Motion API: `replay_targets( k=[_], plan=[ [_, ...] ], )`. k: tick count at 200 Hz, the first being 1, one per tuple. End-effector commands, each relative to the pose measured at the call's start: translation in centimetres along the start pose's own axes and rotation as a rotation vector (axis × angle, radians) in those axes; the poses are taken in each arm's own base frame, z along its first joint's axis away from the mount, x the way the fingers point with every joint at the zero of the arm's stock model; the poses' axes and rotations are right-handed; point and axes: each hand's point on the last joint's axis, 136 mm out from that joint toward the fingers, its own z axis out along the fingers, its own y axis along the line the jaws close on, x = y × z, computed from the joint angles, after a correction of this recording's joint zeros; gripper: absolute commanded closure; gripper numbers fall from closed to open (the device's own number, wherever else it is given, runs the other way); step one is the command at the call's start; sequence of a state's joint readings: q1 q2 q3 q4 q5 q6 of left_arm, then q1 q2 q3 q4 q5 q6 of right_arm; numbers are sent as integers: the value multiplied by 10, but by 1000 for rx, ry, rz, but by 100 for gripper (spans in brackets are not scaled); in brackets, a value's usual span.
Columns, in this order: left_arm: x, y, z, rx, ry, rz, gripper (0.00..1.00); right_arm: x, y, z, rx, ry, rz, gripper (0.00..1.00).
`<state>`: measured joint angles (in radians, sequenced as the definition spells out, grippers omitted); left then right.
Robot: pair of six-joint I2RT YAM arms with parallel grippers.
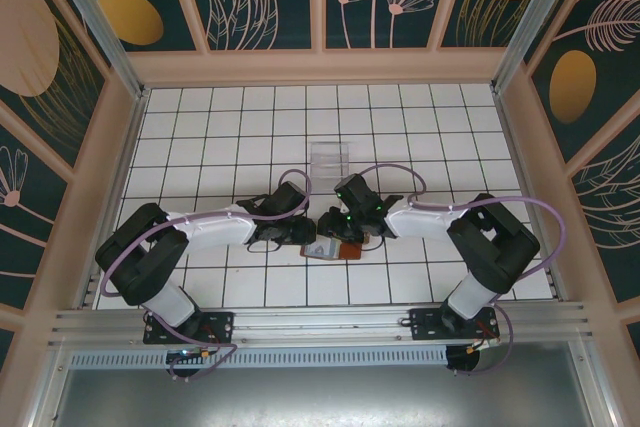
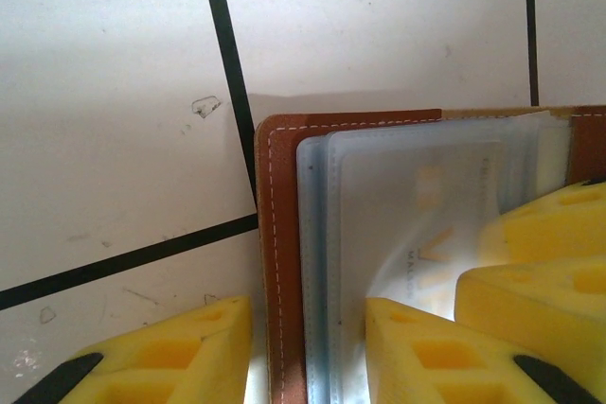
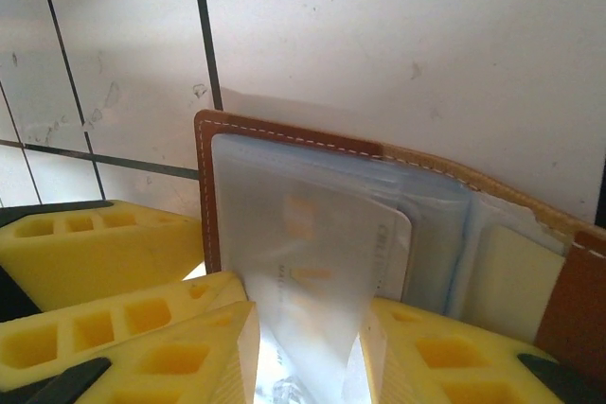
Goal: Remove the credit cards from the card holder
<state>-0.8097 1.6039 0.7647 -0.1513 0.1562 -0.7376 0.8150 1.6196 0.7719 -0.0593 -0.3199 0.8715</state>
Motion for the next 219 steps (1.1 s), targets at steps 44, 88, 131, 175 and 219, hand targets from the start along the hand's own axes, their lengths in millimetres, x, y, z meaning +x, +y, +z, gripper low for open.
replay_targets(
  k=[44, 88, 131, 175, 219],
  plan=[
    [11, 10, 2, -38, 37, -15, 58, 6, -27, -1, 177, -3, -31, 64],
    [6, 5, -4, -27, 16, -20, 57, 4, -20, -6, 163, -15, -39, 64],
    [-4, 3, -16, -33, -37, -25, 57, 3, 4, -15, 67, -25, -37, 63],
    [-12, 1, -25, -39, -73, -20, 57, 0, 0, -29, 105, -62, -35, 64],
    [-14, -6, -19, -20, -59, -7, 58, 10, -18, -33, 133, -55, -2, 65]
  ],
)
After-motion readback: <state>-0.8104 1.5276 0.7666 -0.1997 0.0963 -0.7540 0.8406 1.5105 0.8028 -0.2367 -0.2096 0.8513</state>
